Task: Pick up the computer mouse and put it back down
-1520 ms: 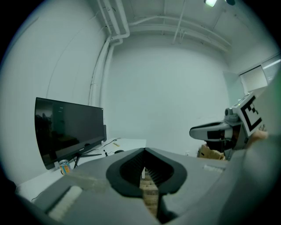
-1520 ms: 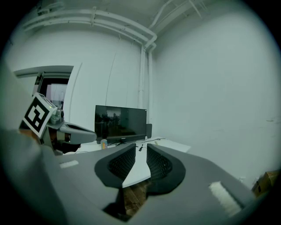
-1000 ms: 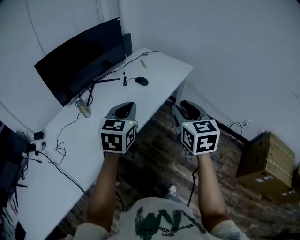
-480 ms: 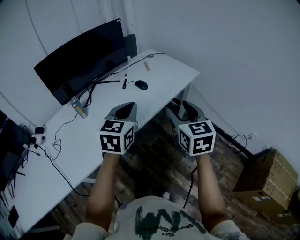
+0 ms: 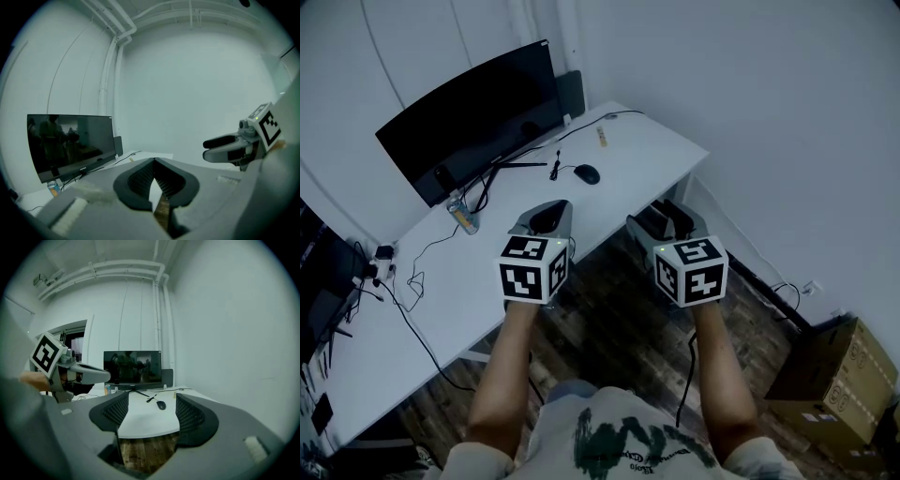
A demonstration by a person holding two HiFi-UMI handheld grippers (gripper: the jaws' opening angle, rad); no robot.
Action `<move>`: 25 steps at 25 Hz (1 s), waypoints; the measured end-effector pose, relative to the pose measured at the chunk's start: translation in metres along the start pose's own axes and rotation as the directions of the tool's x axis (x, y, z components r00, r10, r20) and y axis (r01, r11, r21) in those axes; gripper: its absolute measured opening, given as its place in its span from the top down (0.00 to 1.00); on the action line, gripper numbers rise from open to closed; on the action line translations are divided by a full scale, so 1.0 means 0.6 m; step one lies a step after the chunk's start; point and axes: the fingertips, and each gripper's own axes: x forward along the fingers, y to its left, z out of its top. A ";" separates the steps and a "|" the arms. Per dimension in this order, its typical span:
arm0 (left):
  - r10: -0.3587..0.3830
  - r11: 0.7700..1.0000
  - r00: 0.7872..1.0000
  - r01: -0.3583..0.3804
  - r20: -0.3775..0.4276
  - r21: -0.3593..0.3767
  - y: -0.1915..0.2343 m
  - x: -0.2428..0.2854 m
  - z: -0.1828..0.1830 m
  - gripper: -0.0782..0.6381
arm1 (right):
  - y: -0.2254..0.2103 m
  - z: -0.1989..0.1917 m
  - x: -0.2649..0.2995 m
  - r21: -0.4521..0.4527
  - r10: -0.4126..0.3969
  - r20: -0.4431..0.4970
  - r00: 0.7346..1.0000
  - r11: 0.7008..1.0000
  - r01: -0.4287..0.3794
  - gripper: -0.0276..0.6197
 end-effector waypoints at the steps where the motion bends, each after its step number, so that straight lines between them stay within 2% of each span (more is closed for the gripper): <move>1: 0.006 1.000 1.000 -0.006 -0.001 -0.002 0.002 0.001 0.001 0.89 | -0.001 0.002 0.003 -0.001 0.006 0.002 1.000 1.000 -0.006 0.49; 14: 0.075 0.996 0.997 -0.076 -0.025 -0.052 0.070 0.046 -0.007 0.89 | -0.013 0.011 0.086 -0.007 0.068 -0.004 0.998 0.998 -0.068 0.49; 25: 0.122 0.985 0.991 -0.127 -0.053 -0.118 0.210 0.179 -0.014 0.89 | -0.046 0.030 0.286 -0.032 0.125 -0.057 0.990 0.991 -0.127 0.49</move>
